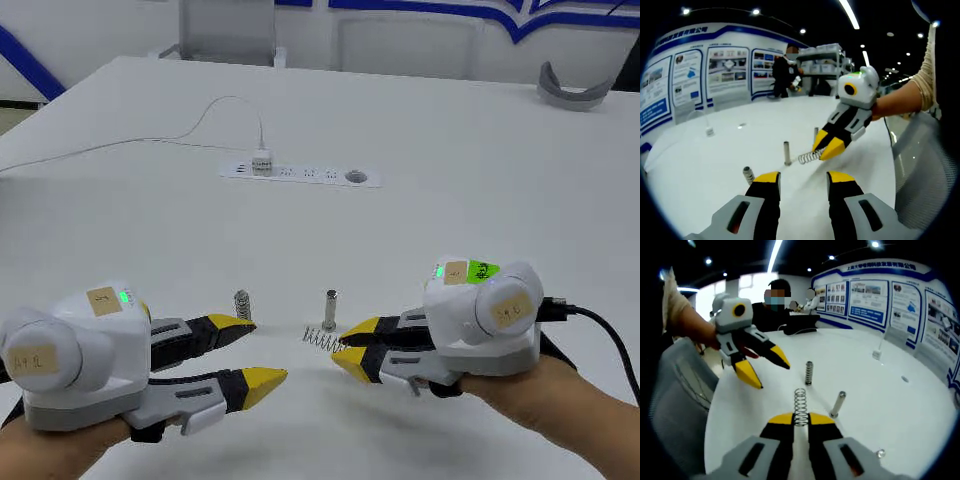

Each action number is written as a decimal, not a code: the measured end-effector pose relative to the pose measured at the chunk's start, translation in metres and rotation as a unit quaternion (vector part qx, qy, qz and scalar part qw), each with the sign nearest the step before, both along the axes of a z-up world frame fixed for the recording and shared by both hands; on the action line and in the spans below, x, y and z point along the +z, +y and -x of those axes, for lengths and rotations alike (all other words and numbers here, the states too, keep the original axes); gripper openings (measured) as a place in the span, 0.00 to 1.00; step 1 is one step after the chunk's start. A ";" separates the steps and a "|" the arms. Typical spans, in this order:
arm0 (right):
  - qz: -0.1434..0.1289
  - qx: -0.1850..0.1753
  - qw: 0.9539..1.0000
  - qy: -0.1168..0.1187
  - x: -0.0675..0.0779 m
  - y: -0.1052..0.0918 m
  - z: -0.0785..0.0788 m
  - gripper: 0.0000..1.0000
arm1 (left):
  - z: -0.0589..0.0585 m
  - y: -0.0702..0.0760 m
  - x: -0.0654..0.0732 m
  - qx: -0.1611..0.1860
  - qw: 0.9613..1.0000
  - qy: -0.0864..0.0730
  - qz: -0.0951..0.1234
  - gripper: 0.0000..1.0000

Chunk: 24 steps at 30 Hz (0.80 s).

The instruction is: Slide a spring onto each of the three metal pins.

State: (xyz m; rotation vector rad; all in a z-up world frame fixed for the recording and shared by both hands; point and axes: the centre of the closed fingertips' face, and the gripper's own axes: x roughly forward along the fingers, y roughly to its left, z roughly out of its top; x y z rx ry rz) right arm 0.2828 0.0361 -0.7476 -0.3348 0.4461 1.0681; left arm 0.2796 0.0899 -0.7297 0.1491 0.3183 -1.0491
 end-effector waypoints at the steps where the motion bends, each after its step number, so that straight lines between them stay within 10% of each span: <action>1: -0.001 0.005 1.000 -0.001 0.001 0.001 0.002 0.11 | 0.001 -0.001 0.000 -0.002 1.000 0.000 0.000 0.38; 24: -0.011 0.107 0.994 -0.029 0.017 0.022 0.036 0.11 | 0.032 -0.018 0.007 -0.081 0.996 0.036 0.024 0.18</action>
